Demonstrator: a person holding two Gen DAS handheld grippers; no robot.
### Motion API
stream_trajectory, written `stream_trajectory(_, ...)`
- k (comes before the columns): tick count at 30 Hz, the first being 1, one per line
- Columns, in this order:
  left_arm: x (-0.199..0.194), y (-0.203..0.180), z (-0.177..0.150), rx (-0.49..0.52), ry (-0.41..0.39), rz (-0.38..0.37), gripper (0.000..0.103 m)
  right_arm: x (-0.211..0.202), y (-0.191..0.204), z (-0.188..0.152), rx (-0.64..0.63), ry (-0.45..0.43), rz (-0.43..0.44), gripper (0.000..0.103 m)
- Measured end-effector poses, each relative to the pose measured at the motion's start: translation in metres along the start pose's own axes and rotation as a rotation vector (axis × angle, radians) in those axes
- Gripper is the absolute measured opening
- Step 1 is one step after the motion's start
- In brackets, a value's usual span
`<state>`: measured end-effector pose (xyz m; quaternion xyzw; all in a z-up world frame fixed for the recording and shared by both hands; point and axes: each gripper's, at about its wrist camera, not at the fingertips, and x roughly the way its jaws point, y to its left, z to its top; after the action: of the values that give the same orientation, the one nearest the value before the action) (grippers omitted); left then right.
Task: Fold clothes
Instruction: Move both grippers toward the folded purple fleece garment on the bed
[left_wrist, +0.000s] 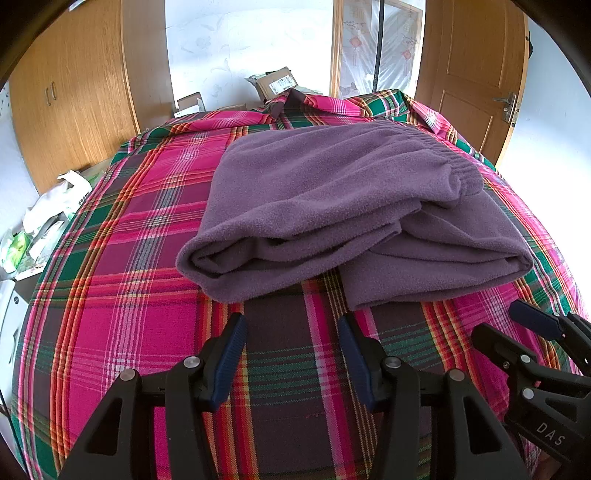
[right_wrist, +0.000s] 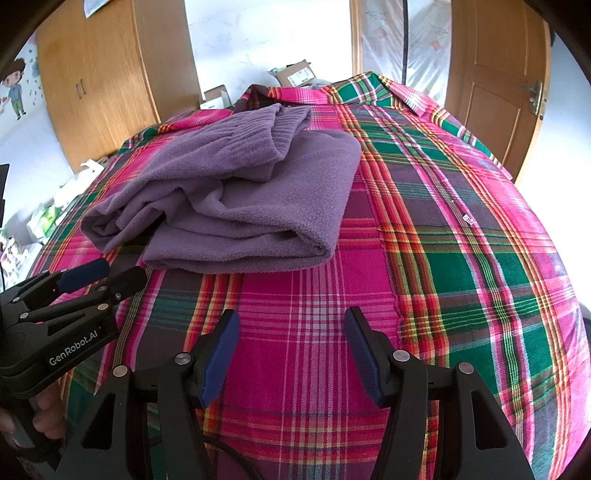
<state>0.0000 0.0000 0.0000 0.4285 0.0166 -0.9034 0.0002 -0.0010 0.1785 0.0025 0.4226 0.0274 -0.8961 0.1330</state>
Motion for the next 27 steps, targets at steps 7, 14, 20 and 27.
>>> stream_trajectory(7,0.001,0.000,0.000,0.003,0.000,0.004,0.052,0.000,0.001,0.001,-0.002,0.000,0.000,0.062)
stream_trajectory(14,0.001,0.000,-0.001,0.004,0.000,0.006,0.053,0.001,0.011,0.005,-0.036,0.010,-0.029,0.065)
stream_trajectory(20,0.001,0.000,-0.002,0.002,0.000,0.004,0.053,0.001,0.009,0.003,-0.039,0.011,-0.030,0.066)
stream_trajectory(27,0.000,0.001,-0.002,0.005,0.001,-0.001,0.053,0.002,0.011,0.003,-0.046,0.012,-0.035,0.066)
